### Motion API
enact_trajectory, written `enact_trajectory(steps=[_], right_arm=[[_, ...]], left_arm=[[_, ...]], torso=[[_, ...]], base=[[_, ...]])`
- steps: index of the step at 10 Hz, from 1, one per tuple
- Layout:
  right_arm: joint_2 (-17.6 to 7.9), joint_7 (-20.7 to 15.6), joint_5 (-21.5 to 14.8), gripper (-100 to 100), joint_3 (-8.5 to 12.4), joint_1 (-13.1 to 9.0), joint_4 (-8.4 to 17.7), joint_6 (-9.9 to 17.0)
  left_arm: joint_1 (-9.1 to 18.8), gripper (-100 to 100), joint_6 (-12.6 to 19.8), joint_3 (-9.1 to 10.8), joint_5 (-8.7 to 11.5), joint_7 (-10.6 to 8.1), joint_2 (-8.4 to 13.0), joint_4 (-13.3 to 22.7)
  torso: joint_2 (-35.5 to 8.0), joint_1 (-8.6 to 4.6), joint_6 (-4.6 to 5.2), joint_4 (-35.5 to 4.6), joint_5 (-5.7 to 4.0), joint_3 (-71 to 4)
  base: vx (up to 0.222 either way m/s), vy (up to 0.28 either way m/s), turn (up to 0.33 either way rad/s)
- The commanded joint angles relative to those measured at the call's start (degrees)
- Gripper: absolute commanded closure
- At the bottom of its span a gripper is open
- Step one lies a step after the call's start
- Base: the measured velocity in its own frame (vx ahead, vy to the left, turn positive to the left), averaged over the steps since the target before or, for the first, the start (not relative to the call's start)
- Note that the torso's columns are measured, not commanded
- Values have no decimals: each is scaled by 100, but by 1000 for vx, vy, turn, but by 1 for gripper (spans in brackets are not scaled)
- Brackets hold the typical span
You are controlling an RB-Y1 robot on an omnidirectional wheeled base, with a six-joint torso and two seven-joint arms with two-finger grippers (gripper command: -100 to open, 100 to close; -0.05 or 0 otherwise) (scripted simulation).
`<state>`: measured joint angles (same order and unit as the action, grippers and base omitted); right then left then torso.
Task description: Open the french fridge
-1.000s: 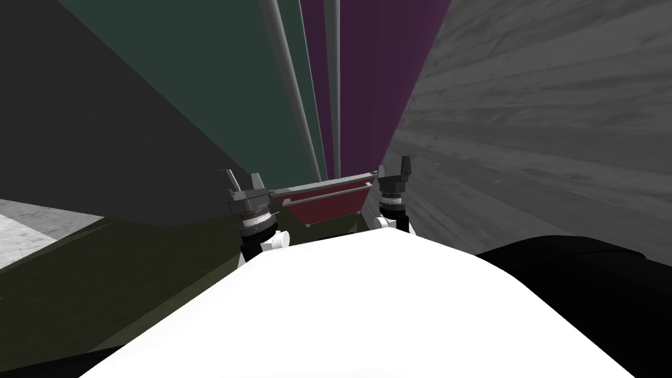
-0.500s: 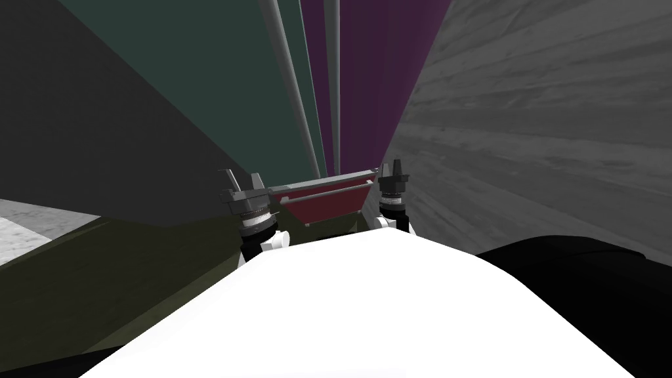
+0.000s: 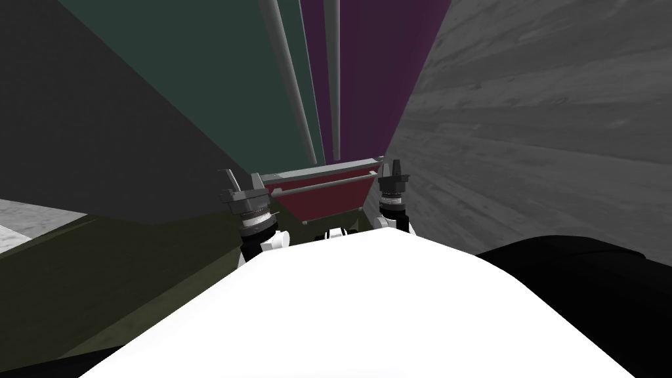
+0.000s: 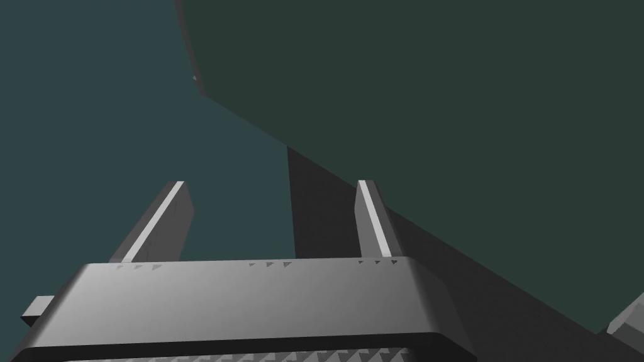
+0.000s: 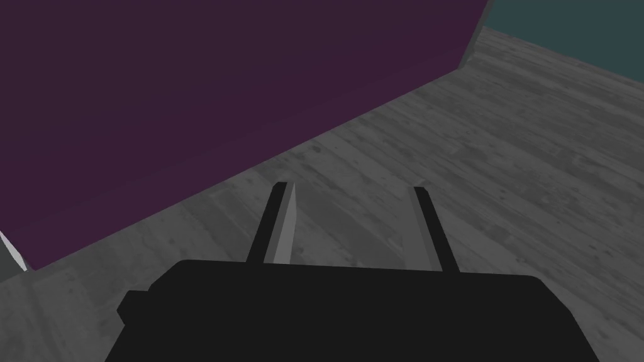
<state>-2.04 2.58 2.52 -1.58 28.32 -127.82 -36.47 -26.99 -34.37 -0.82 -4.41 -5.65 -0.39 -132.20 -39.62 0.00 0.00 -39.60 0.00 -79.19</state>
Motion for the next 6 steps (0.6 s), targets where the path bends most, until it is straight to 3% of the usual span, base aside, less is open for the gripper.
enact_trajectory(steps=[1, 6], right_arm=[[0, 0, 0, 0, 0, 1, 2, 0], [1, 0, 0, 0, -1, 1, 3, 1]], left_arm=[[-16, -100, 98, 24, -48, -20, 320, -23], [-78, -100, 500, 123, -241, -103, 907, -109]], torso=[[-192, 0, 0, -189, 0, -395], [-265, -1, 0, -268, 0, -539]], base=[[12, -13, -31], [28, -27, -35]])
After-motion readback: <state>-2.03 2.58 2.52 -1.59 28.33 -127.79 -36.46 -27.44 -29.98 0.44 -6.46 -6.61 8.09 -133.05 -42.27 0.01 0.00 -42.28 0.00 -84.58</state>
